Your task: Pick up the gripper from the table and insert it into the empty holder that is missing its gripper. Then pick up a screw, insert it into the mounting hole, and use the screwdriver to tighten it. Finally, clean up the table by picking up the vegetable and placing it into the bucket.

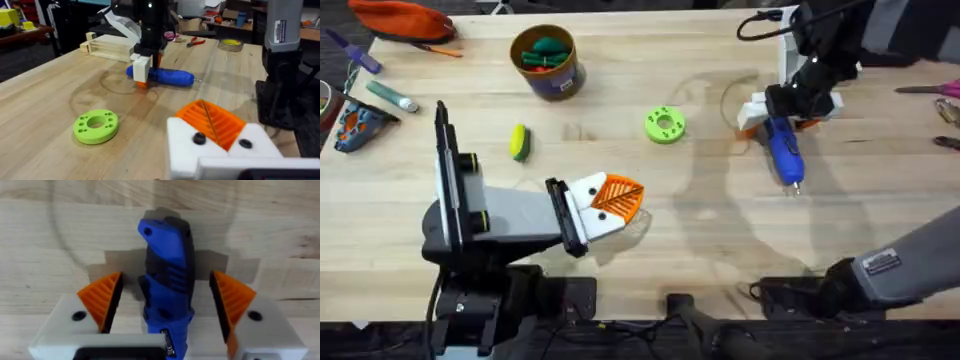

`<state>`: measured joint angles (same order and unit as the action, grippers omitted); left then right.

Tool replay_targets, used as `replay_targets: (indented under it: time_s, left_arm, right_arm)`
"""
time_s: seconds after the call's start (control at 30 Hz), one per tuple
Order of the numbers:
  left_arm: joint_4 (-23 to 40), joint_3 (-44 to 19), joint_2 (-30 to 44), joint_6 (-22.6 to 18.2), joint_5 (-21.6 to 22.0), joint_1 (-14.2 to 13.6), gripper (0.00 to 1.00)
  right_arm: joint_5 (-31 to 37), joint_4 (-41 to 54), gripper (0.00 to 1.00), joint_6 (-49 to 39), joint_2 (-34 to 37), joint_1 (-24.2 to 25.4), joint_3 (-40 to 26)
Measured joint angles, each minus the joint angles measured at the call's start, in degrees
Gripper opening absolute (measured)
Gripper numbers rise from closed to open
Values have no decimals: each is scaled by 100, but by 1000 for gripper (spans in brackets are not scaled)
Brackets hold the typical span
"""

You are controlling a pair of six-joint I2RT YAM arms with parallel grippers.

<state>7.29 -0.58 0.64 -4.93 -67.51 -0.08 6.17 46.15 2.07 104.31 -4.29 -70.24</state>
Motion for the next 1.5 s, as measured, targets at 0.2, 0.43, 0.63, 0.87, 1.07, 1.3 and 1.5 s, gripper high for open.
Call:
replay_targets:
  time_s: [0.2,0.43,0.63,0.87,1.07,1.3,1.5]
  left_arm:
    - [0,0,0,0,0,0,16]
    - [0,0,-2,0,1,0,16]
    - [0,0,-2,0,0,0,16]
    - [0,0,-1,0,0,0,16]
    - [0,0,-2,0,0,0,16]
    - [0,0,0,0,1,0,16]
    - [0,0,-2,0,0,0,16]
  right_arm:
    - [-26,11,979,0,2,13,0]
    - [-117,22,791,-6,14,6,0]
    - [-148,30,437,-61,22,8,0]
    - [-84,35,24,-40,72,8,0]
    - [-83,35,23,-42,72,8,0]
    - [-89,103,23,-42,55,8,0]
    - [-207,356,23,-44,-371,8,0]
